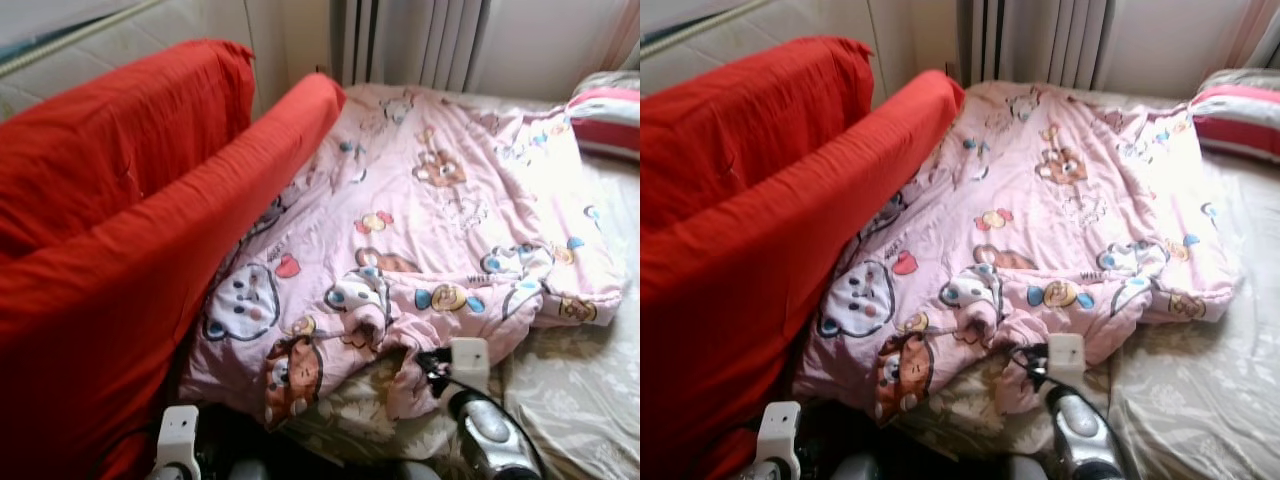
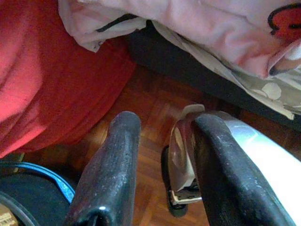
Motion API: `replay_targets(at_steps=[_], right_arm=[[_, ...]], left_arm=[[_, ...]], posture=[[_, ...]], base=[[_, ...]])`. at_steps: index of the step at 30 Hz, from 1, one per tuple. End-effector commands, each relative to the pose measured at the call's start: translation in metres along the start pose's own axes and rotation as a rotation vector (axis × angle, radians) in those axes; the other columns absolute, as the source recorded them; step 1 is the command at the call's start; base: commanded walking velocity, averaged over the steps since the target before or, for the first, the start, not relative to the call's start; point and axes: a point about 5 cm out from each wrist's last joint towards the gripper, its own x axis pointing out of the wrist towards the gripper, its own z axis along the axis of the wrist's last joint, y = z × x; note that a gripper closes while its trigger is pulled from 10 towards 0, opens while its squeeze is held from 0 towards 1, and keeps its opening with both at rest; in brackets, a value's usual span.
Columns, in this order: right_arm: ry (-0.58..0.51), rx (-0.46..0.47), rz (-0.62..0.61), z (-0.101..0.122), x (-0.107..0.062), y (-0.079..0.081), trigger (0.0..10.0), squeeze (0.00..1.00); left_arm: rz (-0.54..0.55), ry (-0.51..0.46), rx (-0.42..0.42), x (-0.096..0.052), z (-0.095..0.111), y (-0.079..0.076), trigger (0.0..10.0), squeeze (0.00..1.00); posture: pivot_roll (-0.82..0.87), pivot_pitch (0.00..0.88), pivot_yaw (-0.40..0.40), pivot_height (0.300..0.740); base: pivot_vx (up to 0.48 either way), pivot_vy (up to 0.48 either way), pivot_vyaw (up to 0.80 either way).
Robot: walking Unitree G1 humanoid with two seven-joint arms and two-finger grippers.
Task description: Clean up the room
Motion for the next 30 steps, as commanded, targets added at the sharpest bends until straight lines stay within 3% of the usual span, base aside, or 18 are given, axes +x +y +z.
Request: replay_targets(at_steps=[1, 9, 14, 19, 20, 30], right_arm=[[0.013, 0.001, 0.026, -0.003, -0.001, 0.001, 10.0, 1.0], [0.048, -0.029, 0.085, -0.011, -0.004, 0.003, 10.0, 1.0], [0.067, -0.032, 0.127, -0.011, -0.003, 0.008, 10.0, 1.0], [0.068, -0.036, 0.146, -0.01, -0.003, 0.01, 10.0, 1.0], [0.066, -0.037, 0.167, -0.008, -0.001, 0.012, 10.0, 0.0], [0.045, -0.057, 0.167, -0.003, 0.002, 0.024, 10.0, 0.0]], left_arm=[[0.003, 0.008, 0.012, -0.003, -0.007, 0.004, 10.0, 0.0], [-0.02, -0.004, 0.023, -0.009, -0.021, 0.004, 10.0, 0.0], [-0.088, -0.248, 0.053, 0.005, 0.044, -0.027, 10.0, 0.0], [-0.094, -0.274, 0.048, 0.006, 0.05, -0.029, 10.0, 0.0], [-0.096, -0.291, 0.049, 0.005, 0.052, -0.029, 10.0, 0.0], [-0.103, -0.357, 0.049, -0.002, 0.045, -0.025, 10.0, 0.0]], posture=[[0.01, 0.16, 0.013, 0.639], [0.02, 0.212, 0.0, 0.639], [0.06, 0.247, -0.012, 0.639], [0.07, 0.262, -0.012, 0.639], [0.08, 0.268, -0.013, 0.639], [0.12, 0.327, -0.003, 0.639]], base=[[0.0, 0.0, 0.0], [0.0, 0.0, 0.0], [0.0, 0.0, 0.0], [0.0, 0.0, 0.0], [0.0, 0.0, 0.0], [0.0, 0.0, 0.0]])
